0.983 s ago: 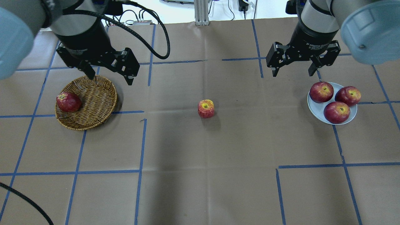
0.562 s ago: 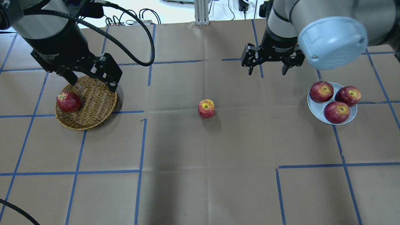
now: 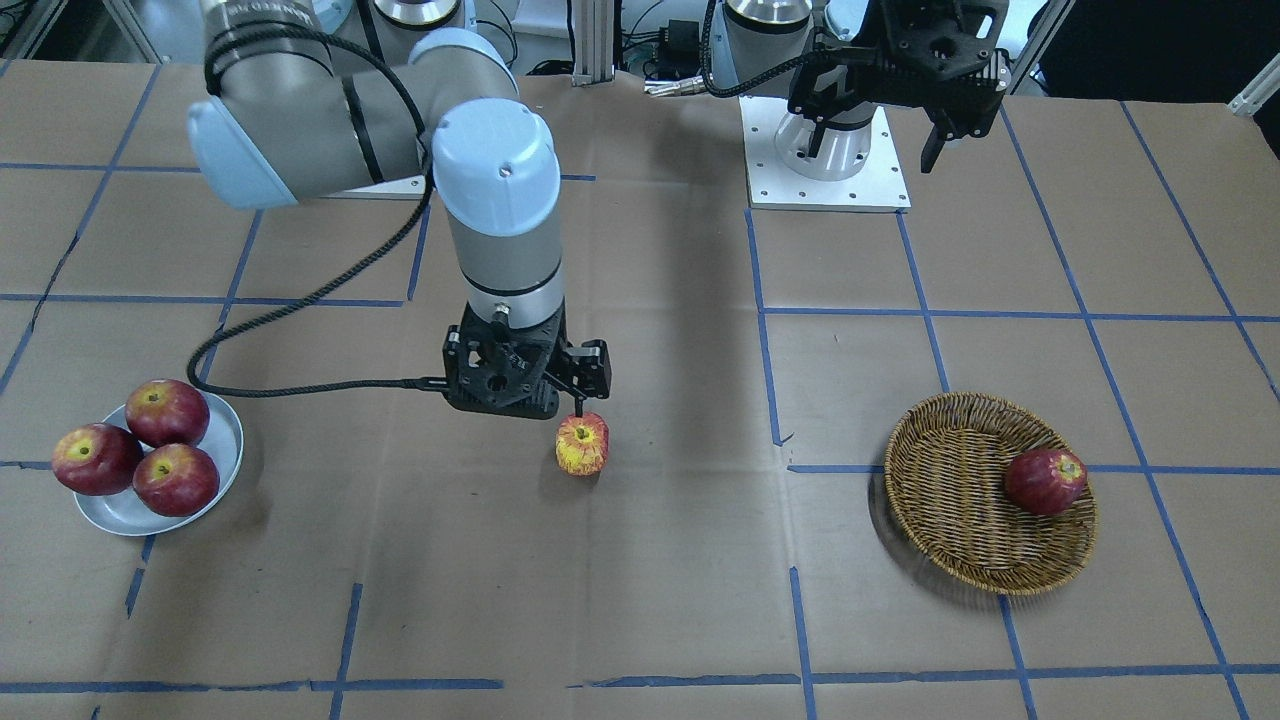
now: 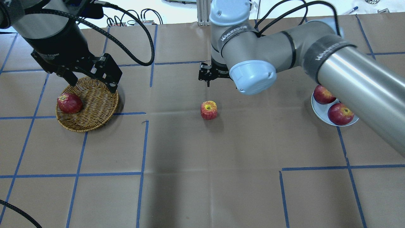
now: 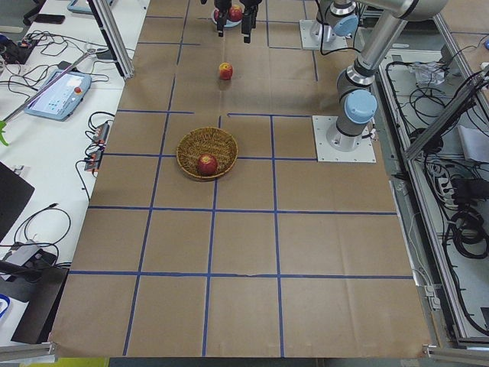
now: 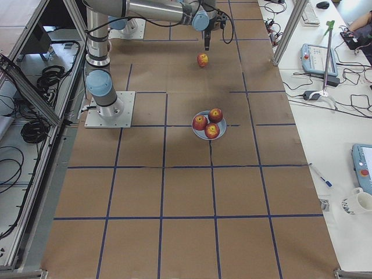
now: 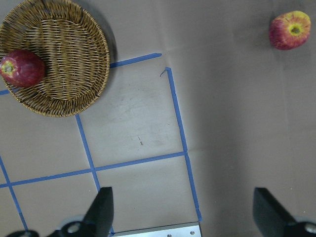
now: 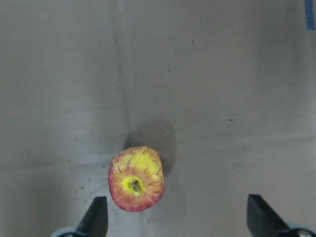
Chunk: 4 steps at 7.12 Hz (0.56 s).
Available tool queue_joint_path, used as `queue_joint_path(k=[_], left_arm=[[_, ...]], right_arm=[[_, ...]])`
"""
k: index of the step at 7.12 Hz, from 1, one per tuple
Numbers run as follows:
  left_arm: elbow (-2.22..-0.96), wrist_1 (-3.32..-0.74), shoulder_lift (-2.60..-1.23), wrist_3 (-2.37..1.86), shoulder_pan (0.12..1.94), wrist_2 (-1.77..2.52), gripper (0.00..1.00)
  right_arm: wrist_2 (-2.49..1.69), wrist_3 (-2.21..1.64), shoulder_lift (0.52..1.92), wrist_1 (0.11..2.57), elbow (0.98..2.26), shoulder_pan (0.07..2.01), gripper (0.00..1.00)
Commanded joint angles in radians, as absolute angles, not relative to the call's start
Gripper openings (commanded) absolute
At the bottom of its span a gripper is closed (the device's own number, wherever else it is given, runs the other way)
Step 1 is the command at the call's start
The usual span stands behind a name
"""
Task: Transfer apple from basket to plate
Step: 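Reach the right gripper to the striped apple and grasp it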
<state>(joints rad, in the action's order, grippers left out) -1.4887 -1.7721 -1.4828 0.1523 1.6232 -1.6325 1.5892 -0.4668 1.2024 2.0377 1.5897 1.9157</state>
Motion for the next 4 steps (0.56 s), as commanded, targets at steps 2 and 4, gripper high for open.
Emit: queue_joint_path(k=[2,4], left_arm=[[-1.488,-1.772,-1.494,0.155,1.624,-1.634,0.99],[-1.488,-1.772,-1.494,0.156,1.623,-1.634,0.99]], right_arm=[[1.627,-0.496,1.092,2.169,1.632,1.985,1.00],[1.628,-0.480,1.085,2.314,1.722,1.982,1.00]])
